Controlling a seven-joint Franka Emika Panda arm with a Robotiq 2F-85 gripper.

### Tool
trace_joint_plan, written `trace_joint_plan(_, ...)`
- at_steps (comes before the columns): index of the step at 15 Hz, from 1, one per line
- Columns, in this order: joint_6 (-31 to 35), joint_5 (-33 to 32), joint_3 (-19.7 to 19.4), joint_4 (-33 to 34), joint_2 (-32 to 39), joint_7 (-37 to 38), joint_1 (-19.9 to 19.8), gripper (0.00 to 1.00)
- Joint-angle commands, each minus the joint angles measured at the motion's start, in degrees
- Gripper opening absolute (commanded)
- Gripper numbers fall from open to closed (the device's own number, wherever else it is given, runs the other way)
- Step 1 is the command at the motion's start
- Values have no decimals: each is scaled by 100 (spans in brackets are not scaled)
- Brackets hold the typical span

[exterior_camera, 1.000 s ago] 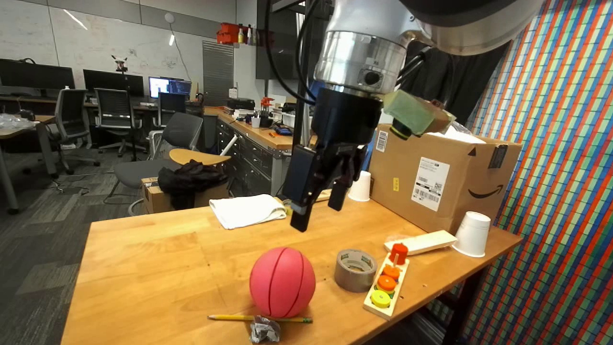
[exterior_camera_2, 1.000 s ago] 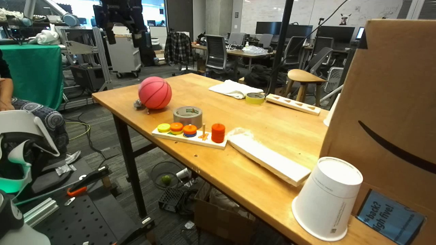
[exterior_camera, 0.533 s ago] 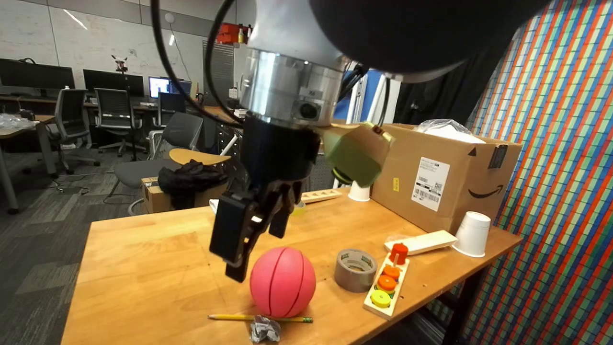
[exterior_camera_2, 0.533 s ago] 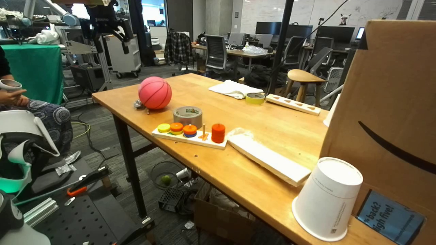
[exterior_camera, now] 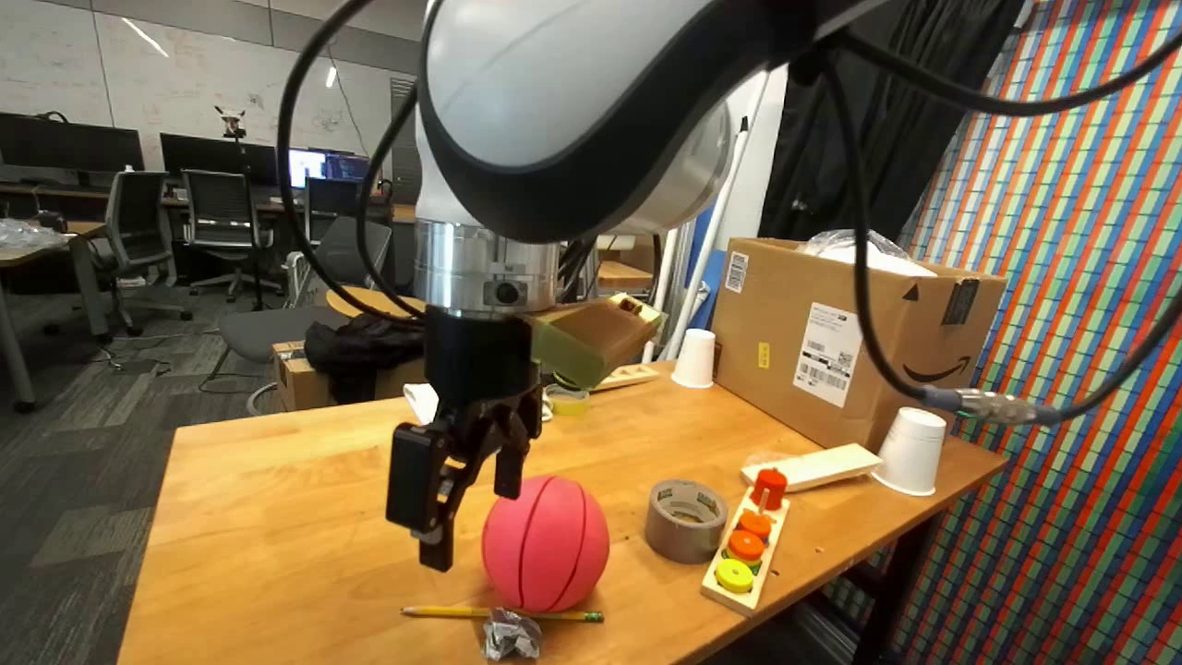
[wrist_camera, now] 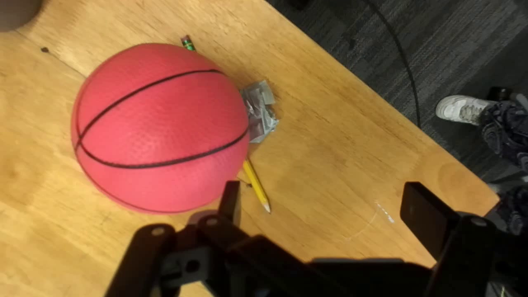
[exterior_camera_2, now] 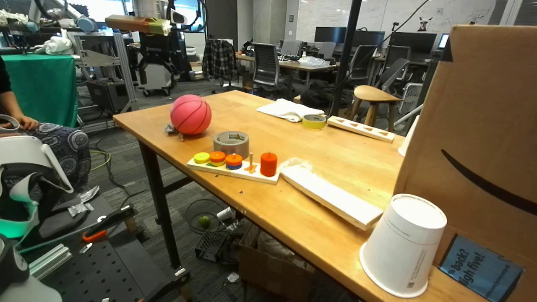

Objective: Move the basketball to the right

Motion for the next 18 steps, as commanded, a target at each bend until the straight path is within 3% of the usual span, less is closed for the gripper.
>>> trace_joint_plan(1,-541,96,-188,430,455,-106,-161,100)
trace_joint_plan(6,-663,452,-366,406,552,-502,-389,100)
trace_joint_plan(12,571,102,-757,173,-9,-697,-757,100)
trace_joint_plan(15,848,-204,-944,36,-195,-681,-924,100)
trace_joint_plan(18,481,-188,-1006,-55,-283,-757,-972,100)
